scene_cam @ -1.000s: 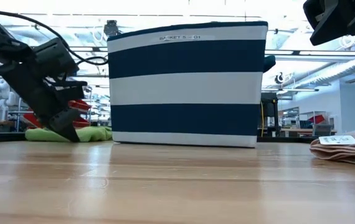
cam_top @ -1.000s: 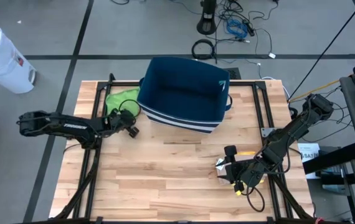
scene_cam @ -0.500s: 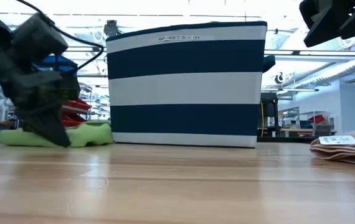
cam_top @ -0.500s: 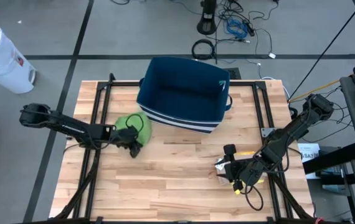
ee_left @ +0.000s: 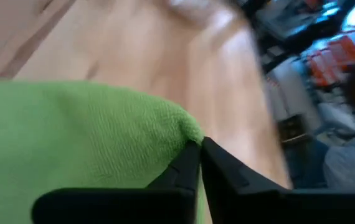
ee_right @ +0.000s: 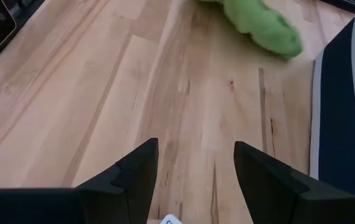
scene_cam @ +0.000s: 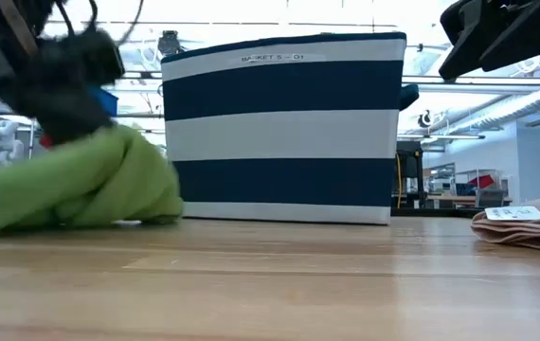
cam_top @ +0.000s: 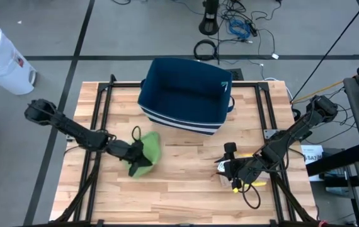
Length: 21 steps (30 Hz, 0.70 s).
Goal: Fold towel
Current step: Fold the green towel
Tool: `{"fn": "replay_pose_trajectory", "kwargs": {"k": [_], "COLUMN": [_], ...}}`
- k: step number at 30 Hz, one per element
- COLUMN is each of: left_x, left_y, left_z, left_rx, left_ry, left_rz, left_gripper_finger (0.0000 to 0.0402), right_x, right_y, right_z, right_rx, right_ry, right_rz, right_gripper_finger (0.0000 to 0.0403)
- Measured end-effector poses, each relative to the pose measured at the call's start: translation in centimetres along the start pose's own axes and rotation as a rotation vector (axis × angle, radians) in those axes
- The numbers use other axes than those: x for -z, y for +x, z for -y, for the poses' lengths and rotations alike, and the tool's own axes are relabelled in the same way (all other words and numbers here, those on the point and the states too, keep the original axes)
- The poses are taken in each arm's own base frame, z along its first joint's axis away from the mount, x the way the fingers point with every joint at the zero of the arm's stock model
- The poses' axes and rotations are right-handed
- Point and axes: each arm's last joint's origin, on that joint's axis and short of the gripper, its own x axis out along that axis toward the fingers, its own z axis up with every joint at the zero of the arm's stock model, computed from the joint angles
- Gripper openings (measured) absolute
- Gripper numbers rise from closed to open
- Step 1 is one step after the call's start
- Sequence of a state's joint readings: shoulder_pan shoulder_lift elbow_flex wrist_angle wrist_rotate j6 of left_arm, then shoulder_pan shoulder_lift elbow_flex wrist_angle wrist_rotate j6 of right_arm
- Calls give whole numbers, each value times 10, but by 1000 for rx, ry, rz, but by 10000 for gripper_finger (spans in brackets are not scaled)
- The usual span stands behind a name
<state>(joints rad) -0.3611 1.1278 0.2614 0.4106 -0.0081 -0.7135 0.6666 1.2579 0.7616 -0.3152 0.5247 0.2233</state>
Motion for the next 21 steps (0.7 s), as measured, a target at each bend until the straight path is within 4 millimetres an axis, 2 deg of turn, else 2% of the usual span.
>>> {"fn": "replay_pose_trajectory", "kwargs": {"k": [3,12,17,21], "left_x": [-3,3,7,13], "left_y": [0,0,-1,-3], "left_z": [6,1,-6,-15], "left_rx": [32,-37,-119,-260], "left_ry": [39,26,79,127], "left_rz": [51,11,-36,-60], "left_gripper_finger": [50,132,144,144], "right_x": [0,0,0,0], "right_y": [0,0,0,1], "right_z": [0,0,0,1], "right_rx": [-1,-6,-6,-1], "right_ry": [1,17,16,7], "right_rz": [0,-2,-2,-3], "right_gripper_finger": [196,196,196,196]}}
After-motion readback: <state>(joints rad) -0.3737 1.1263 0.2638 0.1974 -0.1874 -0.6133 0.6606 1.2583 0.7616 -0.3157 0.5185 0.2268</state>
